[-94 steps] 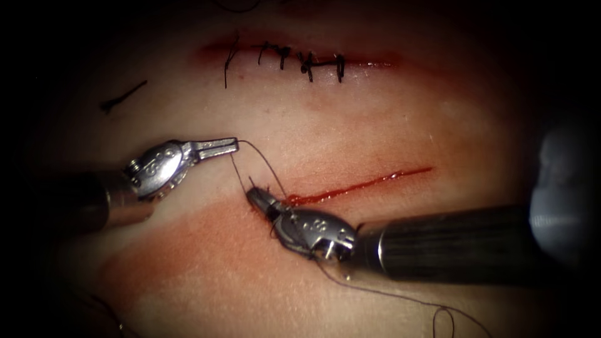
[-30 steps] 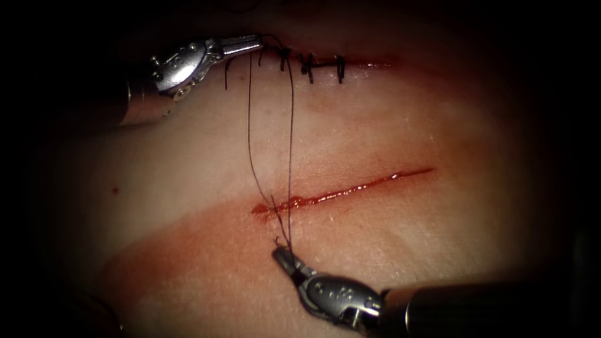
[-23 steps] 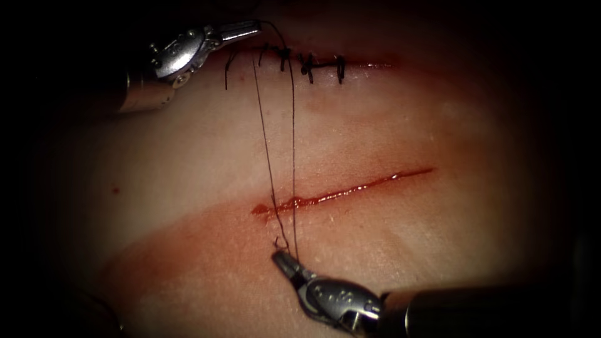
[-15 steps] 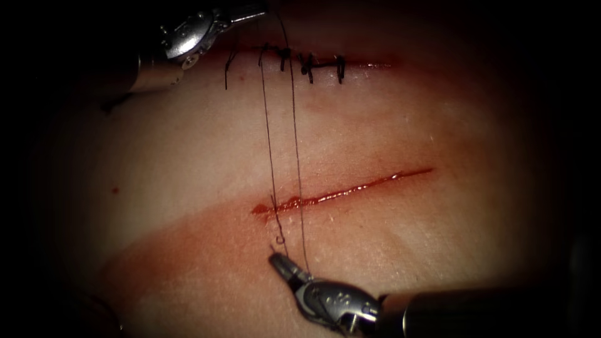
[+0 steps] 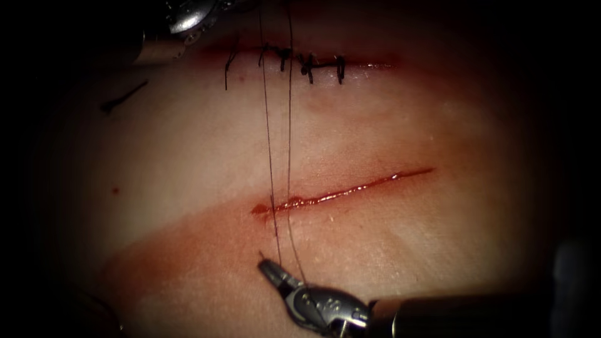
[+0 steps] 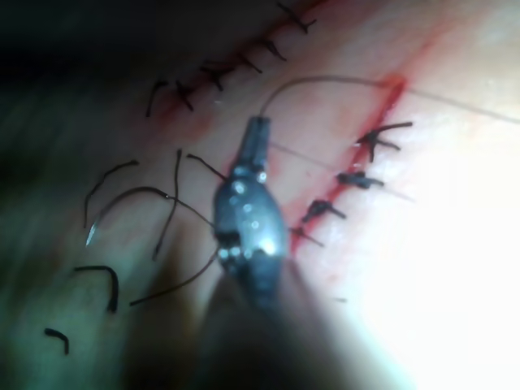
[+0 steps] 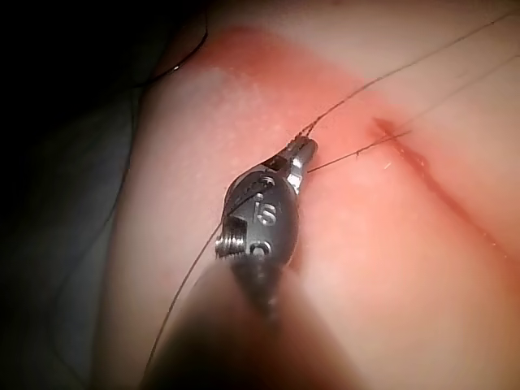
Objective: Wound Closure
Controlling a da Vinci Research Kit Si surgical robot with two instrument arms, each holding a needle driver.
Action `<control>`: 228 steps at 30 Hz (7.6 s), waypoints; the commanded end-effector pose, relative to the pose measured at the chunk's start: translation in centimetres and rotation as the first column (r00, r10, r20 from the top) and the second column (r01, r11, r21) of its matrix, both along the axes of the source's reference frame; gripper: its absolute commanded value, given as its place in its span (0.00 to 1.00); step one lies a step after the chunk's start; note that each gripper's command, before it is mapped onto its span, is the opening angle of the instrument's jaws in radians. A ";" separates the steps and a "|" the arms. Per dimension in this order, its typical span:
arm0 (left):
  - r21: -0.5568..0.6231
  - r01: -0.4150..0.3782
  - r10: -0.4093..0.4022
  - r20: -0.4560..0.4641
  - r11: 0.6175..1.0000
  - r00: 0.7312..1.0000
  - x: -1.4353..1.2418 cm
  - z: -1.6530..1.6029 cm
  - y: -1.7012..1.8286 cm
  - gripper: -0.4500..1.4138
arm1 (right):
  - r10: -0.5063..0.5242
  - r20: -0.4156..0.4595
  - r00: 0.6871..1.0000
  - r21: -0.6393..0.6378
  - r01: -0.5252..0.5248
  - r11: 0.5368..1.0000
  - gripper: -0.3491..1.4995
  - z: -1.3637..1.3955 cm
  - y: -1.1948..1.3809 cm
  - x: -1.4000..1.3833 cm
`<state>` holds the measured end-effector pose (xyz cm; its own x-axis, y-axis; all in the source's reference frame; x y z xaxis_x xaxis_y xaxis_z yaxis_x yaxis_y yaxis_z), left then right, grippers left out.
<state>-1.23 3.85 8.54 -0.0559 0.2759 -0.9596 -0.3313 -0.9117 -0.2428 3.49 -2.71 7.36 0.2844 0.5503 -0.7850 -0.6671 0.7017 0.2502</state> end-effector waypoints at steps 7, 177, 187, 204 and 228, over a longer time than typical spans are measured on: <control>-0.016 0.003 -0.003 -0.027 1.000 1.000 -0.15 0.22 0.07 0.00 | -0.026 0.009 1.000 0.016 0.026 1.000 0.00 0.09 -0.18 -0.03; 0.033 -0.085 0.061 0.449 0.996 0.892 0.23 -1.85 -1.72 0.00 | -0.444 -0.380 0.811 0.170 0.533 0.829 0.74 0.33 2.11 0.55; 0.074 -0.072 0.020 0.545 0.995 0.838 0.04 -1.62 -2.53 0.00 | -0.399 -0.416 0.817 0.141 0.491 0.859 0.74 0.26 2.20 0.66; 0.083 -0.087 0.026 0.557 0.993 0.830 0.01 -1.61 -2.84 0.00 | -0.328 -0.482 0.812 0.099 0.423 0.901 0.71 0.17 2.36 0.54; 0.141 -0.079 -0.006 0.522 0.987 0.853 0.26 -0.95 -3.03 0.00 | -0.390 -0.736 0.553 0.027 0.599 0.800 0.69 -0.04 2.28 0.02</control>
